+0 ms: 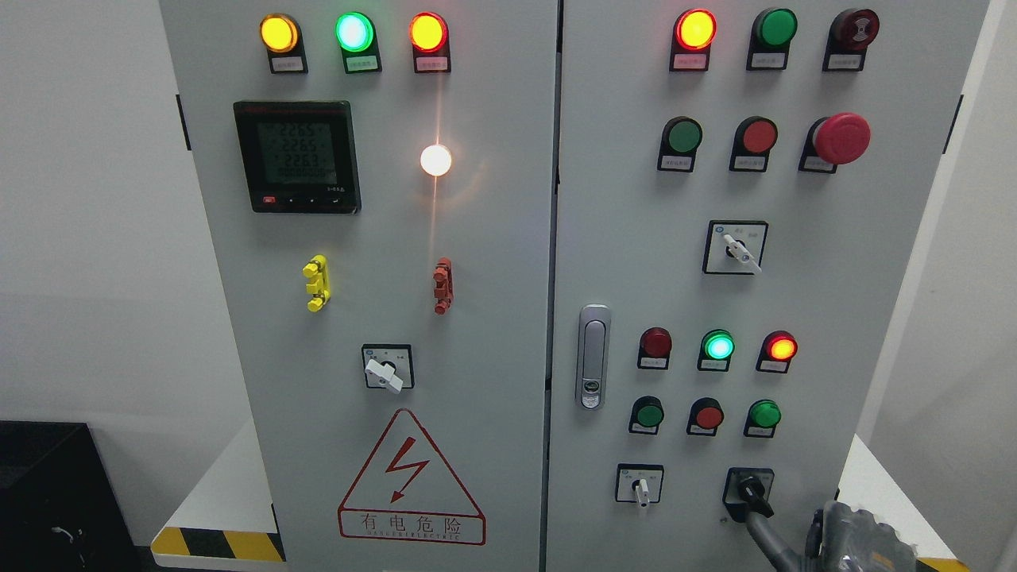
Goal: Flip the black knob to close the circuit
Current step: 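Hold the right hand on the turned black knob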
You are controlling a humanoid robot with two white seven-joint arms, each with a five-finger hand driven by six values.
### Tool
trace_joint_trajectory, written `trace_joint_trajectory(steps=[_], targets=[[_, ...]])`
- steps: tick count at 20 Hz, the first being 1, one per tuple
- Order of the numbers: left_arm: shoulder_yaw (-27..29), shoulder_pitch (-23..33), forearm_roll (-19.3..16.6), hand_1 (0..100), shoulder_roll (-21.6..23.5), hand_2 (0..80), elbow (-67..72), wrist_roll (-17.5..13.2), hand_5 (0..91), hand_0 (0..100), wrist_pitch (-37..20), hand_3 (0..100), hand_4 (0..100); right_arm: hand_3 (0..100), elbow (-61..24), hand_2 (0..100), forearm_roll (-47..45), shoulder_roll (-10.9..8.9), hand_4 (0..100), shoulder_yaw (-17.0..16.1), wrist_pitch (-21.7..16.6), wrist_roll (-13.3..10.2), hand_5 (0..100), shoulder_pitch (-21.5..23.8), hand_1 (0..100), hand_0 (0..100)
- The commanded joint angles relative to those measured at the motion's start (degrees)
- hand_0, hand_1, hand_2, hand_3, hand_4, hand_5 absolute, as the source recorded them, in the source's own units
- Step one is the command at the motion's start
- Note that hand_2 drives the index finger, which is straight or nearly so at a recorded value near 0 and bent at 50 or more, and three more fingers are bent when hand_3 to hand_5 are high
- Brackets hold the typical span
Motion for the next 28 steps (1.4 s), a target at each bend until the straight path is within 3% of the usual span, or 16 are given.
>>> trace_joint_trajectory(steps=[1, 13, 28], targets=[[0.0, 1.32, 0.0, 56, -0.02, 0.0, -1.67, -0.02, 0.0, 12, 0.0, 0, 0, 100, -0.04, 92, -0.22, -0.01, 95, -0.46, 0.06, -0.21, 92, -0.09, 4, 0], [0.0, 1.32, 0.0, 56, -0.02, 0.0, -1.67, -0.02, 0.0, 12, 0.0, 0, 0, 100, -0.48, 92, -0.31, -0.01, 95, 0.77, -0.2, -0.39, 93, 0.35, 4, 0], [0.0, 1.32, 0.0, 56, -0.02, 0.0, -1.67, -0.02, 0.0, 12, 0.0, 0, 0, 100, -0.48, 92, -0.49, -0.01, 95, 4.55, -0.99, -1.35, 93, 2.01, 5, 0]])
